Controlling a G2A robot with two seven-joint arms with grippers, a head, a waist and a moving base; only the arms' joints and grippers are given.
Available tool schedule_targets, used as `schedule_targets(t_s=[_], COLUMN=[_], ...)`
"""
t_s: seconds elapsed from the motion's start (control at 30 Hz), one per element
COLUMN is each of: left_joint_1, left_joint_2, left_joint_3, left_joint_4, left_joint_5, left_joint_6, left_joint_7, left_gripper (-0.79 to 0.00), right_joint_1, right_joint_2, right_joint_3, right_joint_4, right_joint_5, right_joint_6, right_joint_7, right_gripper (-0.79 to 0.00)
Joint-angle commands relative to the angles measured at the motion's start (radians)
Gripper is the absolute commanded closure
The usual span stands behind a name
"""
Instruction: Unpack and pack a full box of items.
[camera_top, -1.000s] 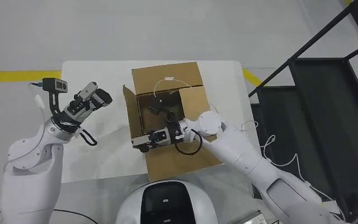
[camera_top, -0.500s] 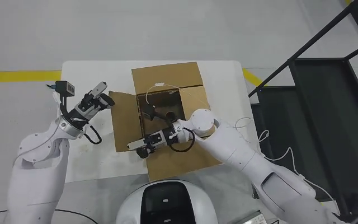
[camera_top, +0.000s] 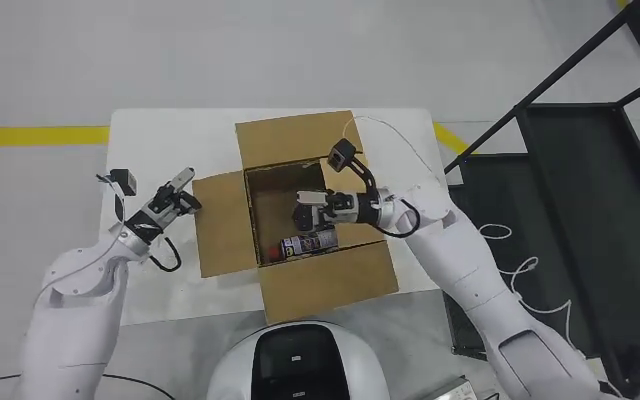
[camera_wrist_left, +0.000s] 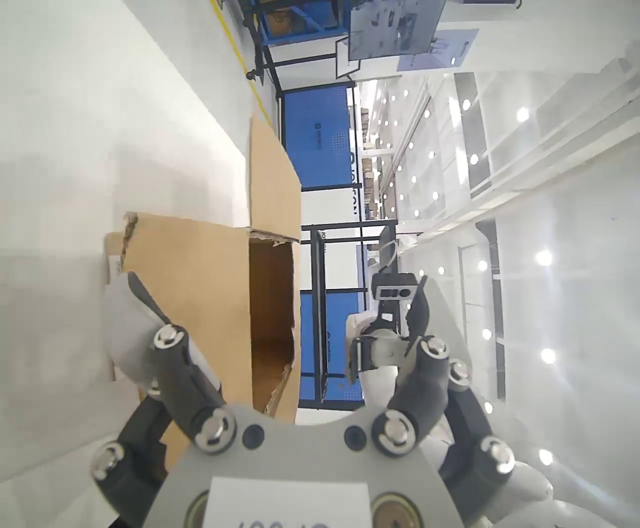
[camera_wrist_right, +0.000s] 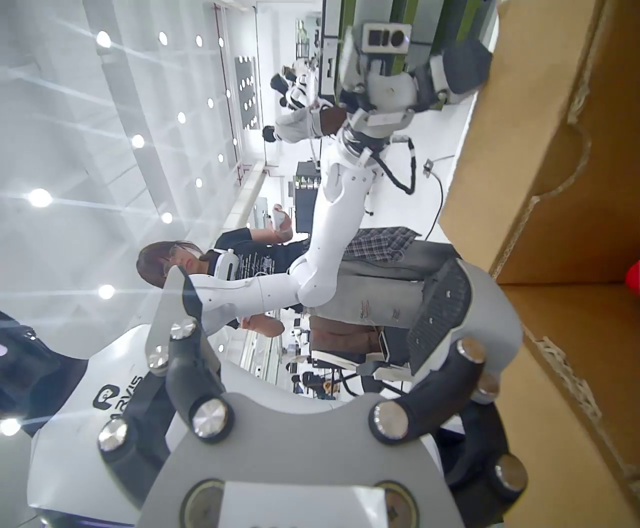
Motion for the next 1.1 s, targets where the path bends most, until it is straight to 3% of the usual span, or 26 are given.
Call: schedule_targets(t_s=[0.0,0.4,0.6,0.73,0.93,1.07], left_joint_1=[-0.018,-0.157,-0.215,-0.209,-0.144,-0.139], left_joint_2=[-0.004,-0.033,-0.037,-0.027,-0.006,-0.003], left_joint_3=[0.032,0.177,0.188,0.146,0.059,0.064], left_joint_4=[0.039,0.246,0.307,0.249,0.050,-0.063], left_joint_5=[0.007,-0.046,-0.117,-0.141,-0.157,-0.150], left_joint_6=[-0.005,-0.021,-0.051,-0.067,-0.039,-0.011], left_joint_7=[0.001,-0.042,-0.120,-0.158,-0.186,-0.187], left_gripper=[-0.785,-0.785,-0.785,-0.785,-0.785,-0.785], right_joint_1=[-0.031,-0.107,-0.091,-0.090,-0.098,-0.106], right_joint_2=[0.010,0.030,0.028,0.030,0.036,0.040], right_joint_3=[0.043,0.111,0.097,0.103,0.127,0.145], right_joint_4=[-0.031,-0.102,-0.097,-0.091,-0.086,-0.083], right_joint_5=[0.002,0.005,0.003,0.004,0.014,0.016], right_joint_6=[0.011,0.037,0.035,0.032,0.024,0.022], right_joint_7=[0.001,-0.032,-0.037,-0.039,-0.040,-0.041], right_gripper=[-0.785,-0.785,-0.785,-0.785,-0.785,-0.785])
